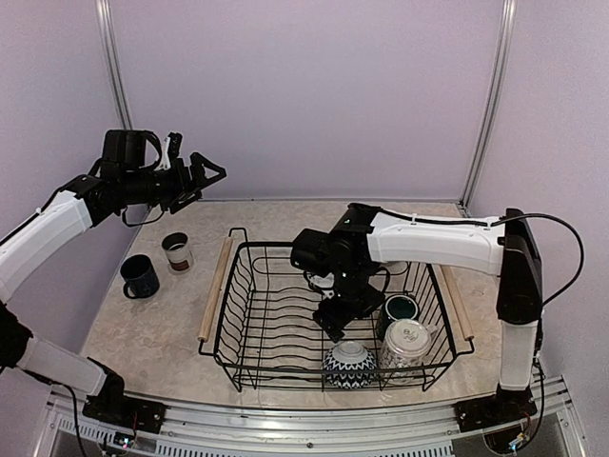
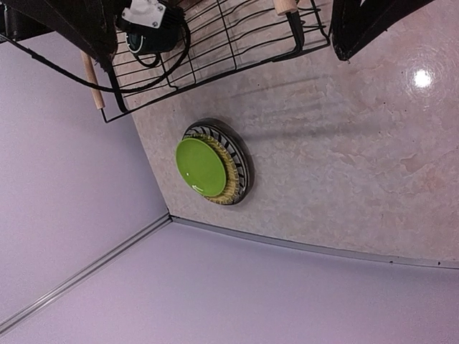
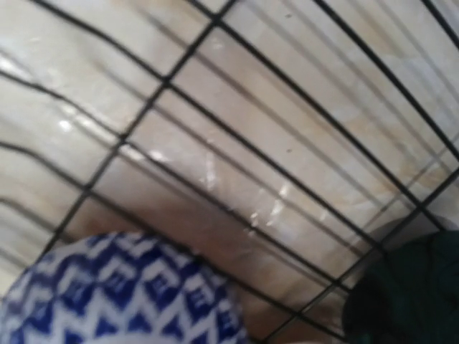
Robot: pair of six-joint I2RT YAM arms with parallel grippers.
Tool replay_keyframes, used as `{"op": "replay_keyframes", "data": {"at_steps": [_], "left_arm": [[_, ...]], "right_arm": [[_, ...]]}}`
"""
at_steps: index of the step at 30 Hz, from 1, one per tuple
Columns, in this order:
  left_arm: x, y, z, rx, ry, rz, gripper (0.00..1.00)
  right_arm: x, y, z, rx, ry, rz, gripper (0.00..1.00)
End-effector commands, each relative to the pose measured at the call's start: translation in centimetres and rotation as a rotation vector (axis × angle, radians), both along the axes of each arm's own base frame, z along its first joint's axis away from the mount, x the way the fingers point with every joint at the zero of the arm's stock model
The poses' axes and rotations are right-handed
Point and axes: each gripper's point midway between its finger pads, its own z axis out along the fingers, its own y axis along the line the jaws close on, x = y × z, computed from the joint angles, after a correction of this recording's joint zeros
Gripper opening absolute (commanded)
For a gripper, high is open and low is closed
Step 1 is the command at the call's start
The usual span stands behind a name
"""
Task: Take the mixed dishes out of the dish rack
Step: Grab the cup from the dish rack.
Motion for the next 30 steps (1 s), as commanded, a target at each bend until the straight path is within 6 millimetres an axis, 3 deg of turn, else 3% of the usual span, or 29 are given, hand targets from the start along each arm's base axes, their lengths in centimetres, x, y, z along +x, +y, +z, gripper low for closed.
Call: {"op": "replay_keyframes", "data": {"at_steps": [1,4,8,11,17,24,30], "left_arm": [[0.0,-0.3,1.0,0.008,-0.023,-0.014,0.99],[0.0,-0.4,1.0,0.006,-0.021,-0.016,0.99],[0.1,-0.3,0.9,0.013,-0.023,-0.01,0.99],[0.1,-0.3,0.9,0.011,-0.023,-0.012,0.99],[0.0,-0.5,0.8,0.015,-0.021,-0.016,0.99],[0.1,-0.5,0.7,0.022,-0.019,-0.013,0.99],[0.2,-0.6,0.3,0.022,-0.005,-0.019,0.99]], "right_arm": [[-0.6,1.0,3.1,0.123,0.006,0.016,0.87],[0.0,0.6,4.5,0.144,-0.021,0.001,0.88],[1.1,-1.9,5.3,0.049,-0.091,-0.041,0.92],[2.2,-4.2,5.1,0.01,-0.134,-0.11,0.99],[3.8,-8.6,4.1,0.007,-0.166,-0.259,1.0],[4.7,-10.5,2.5,0.06,-0.162,-0.352,1.0],[4.7,-10.9,1.1,0.069,-0.144,-0.375,1.0]]}}
